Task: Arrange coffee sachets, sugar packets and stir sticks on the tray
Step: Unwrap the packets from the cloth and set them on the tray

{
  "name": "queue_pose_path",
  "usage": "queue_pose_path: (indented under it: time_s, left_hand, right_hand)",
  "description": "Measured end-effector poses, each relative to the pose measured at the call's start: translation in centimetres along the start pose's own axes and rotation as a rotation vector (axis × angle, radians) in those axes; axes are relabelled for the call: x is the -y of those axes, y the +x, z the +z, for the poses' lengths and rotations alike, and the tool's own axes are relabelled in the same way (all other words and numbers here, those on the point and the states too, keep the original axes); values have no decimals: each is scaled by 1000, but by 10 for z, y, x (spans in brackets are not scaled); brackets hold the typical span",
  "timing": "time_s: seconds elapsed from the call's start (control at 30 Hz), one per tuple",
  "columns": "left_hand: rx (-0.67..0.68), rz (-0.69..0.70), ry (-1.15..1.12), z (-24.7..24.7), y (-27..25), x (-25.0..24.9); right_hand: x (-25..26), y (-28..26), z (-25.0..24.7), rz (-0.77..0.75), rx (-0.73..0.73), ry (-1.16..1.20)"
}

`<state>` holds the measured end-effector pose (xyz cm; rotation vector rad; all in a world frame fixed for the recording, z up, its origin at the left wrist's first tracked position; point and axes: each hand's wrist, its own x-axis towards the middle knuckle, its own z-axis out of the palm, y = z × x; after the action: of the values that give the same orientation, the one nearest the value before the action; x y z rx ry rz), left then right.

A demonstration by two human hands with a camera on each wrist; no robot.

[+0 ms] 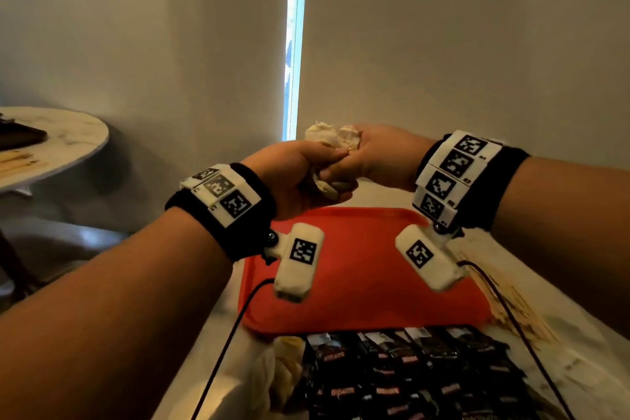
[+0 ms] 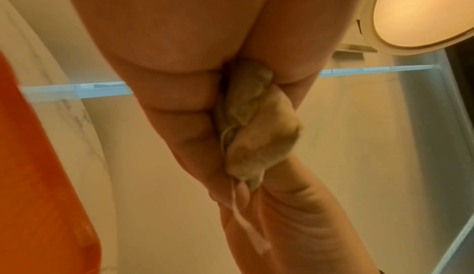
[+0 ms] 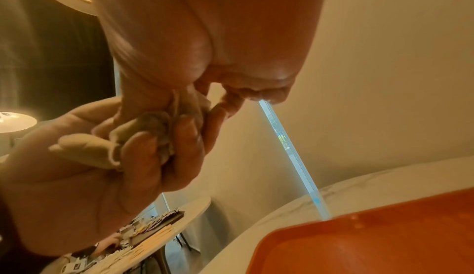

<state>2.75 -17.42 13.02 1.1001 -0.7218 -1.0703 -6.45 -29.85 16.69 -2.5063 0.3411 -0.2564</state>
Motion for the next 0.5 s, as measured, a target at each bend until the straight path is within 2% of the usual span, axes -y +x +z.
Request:
queue_pose_path:
  time_s: [0.13,0.23,0.33,0.43,0.5]
  left_hand:
    - [-58,58,-66,-2,-15,41]
    - [-269,71,-189,-5,-20,55]
    - [-385,124,-332,-16,-22,59]
    - [-381,146,-385,-28,-18,63]
    - [-373,153,-398,-35,-12,69]
  right_hand:
    - [-15,-23,30,-18,-21,-9]
    - [-28,-43,38,126,-66,-200]
    - [-43,-59,50,260,146,-128]
    - [-62,-67,68,280,456,-384]
    - [-75,-65,80,289,612,-525]
